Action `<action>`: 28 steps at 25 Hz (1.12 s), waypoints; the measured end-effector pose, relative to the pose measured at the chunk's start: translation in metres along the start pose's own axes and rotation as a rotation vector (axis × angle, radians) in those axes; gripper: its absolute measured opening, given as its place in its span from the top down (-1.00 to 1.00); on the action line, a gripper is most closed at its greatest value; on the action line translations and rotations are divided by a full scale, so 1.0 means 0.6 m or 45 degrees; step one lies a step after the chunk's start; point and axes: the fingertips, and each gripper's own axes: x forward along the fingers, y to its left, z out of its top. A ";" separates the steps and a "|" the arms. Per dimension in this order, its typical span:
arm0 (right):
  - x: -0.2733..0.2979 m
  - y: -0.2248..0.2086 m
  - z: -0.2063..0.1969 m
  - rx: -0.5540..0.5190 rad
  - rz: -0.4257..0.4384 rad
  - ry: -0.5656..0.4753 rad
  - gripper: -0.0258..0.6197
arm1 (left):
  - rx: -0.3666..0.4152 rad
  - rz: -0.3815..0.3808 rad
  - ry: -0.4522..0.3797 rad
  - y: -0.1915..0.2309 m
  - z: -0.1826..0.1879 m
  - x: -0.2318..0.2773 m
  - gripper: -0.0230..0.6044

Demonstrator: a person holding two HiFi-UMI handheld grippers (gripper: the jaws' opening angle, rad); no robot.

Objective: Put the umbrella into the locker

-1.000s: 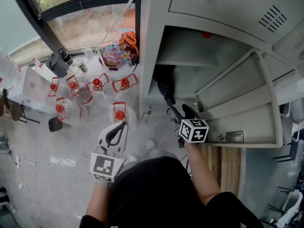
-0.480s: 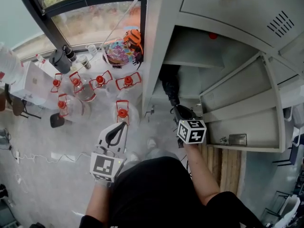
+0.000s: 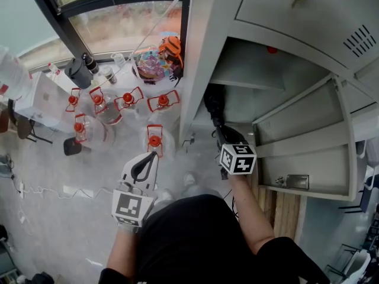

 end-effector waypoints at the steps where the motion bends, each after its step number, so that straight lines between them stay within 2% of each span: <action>1: 0.006 -0.001 0.004 0.000 0.000 0.001 0.76 | -0.011 0.008 0.003 0.003 0.000 0.000 0.91; 3: 0.019 -0.004 0.014 0.000 -0.001 0.003 0.76 | -0.037 0.026 0.011 0.007 0.001 0.000 0.91; 12: 0.073 -0.015 0.040 -0.052 -0.032 0.048 0.76 | -0.030 0.079 0.018 0.028 0.001 0.000 0.91; 19: 0.111 -0.017 0.057 -0.171 -0.045 0.114 0.76 | -0.012 0.116 0.018 0.043 -0.004 -0.005 0.91; 28: 0.144 -0.016 0.078 -0.231 -0.040 0.168 0.76 | -0.023 0.161 0.017 0.052 -0.005 -0.013 0.91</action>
